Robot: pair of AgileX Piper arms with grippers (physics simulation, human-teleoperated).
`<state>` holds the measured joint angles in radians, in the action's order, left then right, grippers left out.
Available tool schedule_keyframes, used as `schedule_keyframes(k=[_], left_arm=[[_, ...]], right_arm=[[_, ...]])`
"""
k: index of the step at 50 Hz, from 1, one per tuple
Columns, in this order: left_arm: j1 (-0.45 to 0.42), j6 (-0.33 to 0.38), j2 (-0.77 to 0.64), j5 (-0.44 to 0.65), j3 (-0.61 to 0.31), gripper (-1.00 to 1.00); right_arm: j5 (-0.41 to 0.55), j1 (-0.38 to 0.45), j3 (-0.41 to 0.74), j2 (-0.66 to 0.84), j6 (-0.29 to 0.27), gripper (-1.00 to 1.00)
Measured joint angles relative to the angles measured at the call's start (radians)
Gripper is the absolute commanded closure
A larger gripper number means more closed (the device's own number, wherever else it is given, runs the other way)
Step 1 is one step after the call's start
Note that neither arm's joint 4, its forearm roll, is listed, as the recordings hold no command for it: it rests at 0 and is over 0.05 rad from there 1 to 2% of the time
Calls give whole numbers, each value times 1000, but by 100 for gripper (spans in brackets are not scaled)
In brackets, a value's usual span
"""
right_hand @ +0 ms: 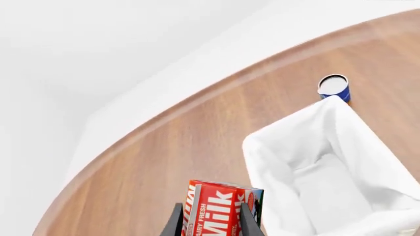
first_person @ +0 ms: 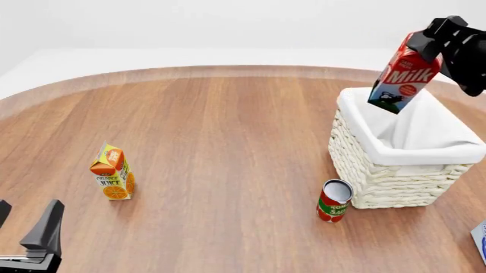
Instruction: Pick the milk and place it in the basket.
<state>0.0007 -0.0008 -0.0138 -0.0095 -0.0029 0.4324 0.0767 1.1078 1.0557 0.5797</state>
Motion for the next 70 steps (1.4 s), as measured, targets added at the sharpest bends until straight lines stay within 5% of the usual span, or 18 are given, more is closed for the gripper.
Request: schedule_keyframes(k=[35,70], left_arm=[[0,0,0,0,0,-100],[0,0,0,0,0,-100]], right_arm=[[-43,-148,-46,52,-44,100],[-114,-173,-47,181,-78,100]])
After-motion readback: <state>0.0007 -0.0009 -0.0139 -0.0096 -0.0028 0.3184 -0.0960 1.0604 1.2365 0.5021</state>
